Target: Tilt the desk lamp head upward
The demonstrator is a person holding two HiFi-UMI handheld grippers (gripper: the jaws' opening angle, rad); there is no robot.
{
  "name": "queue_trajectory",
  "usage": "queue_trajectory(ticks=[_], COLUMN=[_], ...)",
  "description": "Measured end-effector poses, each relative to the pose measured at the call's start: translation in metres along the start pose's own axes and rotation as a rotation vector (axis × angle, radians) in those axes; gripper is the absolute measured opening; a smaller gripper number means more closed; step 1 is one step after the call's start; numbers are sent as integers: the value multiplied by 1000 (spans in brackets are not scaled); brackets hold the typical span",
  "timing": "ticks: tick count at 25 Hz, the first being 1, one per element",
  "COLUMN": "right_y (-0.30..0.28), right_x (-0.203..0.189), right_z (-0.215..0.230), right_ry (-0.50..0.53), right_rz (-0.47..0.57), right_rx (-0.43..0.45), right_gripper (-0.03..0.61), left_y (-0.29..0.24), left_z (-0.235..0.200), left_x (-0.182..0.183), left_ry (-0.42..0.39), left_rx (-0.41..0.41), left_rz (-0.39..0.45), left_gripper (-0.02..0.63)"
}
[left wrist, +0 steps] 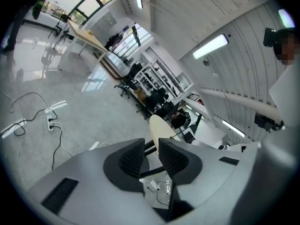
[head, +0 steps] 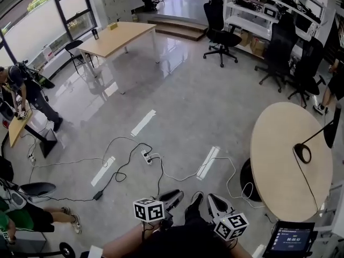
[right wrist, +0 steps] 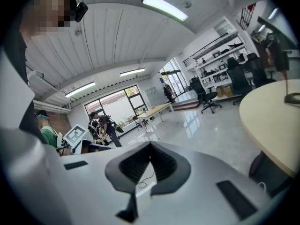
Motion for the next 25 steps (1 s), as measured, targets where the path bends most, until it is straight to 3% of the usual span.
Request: queue_trajectory(ticks=[7,14,19,25], right_y=[-66,-93,-117,-142], right_x=[76,112,127,161], right_z=[65,111,127,162], right_ry=[6,-12,-21,-19], right_rz=[-11,-7,-25,16], right_rx=[59,44,42,-26], right_gripper=[2,2,2,2], left_y=[-81,-134,-149,-202], left_z=[-18,-20,-33,-49], left_x=[73,107,142,181], left_ry=[-16,-37,-52,-46], left_rx=[41,19,33,-43], left_rz=[31,34,89,73], left_gripper=[97,98,98,98])
Point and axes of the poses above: the fingertips, and each gripper's own axes: y backward along the fingers, z to its right, x out of its top, the point moved 5 cm from there along y, backward along the fingers, and after that the axes turned 8 degrees about -y, right-handed, at the moved point
